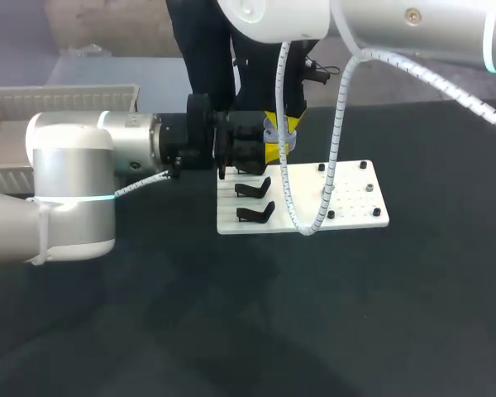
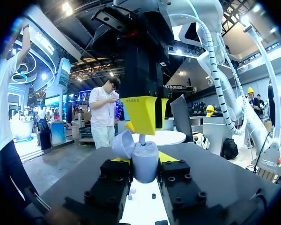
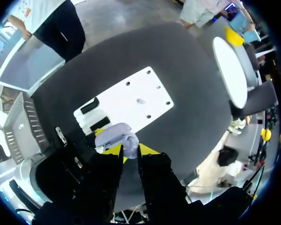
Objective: Pick up each earbud case from the left stands, insert the matching earbuds, close the lid, and place the case in the box.
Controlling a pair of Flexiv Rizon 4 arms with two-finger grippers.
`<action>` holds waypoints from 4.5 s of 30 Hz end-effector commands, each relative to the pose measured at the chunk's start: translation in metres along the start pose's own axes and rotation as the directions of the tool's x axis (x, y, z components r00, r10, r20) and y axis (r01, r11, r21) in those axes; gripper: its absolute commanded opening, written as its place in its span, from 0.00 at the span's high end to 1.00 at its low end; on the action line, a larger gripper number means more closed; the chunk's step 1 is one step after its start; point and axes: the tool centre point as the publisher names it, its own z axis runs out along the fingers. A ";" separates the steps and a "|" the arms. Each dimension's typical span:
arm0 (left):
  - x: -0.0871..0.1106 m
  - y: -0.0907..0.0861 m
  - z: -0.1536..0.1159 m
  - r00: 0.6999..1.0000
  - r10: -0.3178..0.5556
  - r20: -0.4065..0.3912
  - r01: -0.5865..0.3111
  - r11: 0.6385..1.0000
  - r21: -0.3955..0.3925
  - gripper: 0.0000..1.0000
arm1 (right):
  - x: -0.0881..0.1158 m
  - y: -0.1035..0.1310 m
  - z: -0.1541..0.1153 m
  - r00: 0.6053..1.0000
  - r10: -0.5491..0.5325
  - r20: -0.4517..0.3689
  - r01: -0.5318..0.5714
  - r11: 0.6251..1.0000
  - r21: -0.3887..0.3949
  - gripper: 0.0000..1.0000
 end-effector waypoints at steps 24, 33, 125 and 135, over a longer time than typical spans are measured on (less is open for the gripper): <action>0.001 0.000 0.000 1.000 0.004 0.004 -0.004 1.000 -0.004 1.00 | 0.000 0.002 0.010 1.000 -0.005 -0.022 0.005 1.000 0.000 1.00; 0.001 0.000 0.000 1.000 0.004 0.004 -0.004 1.000 -0.004 1.00 | -0.001 0.002 0.010 1.000 -0.012 -0.029 0.011 1.000 -0.009 0.79; 0.001 0.000 0.000 1.000 0.004 0.004 -0.004 1.000 -0.004 1.00 | -0.044 -0.059 0.121 0.971 -0.053 0.232 0.141 0.913 -0.383 0.00; 0.001 0.000 0.000 1.000 0.004 0.004 -0.004 1.000 -0.004 1.00 | -0.047 -0.051 0.144 0.973 -0.065 0.221 0.148 0.911 -0.386 0.00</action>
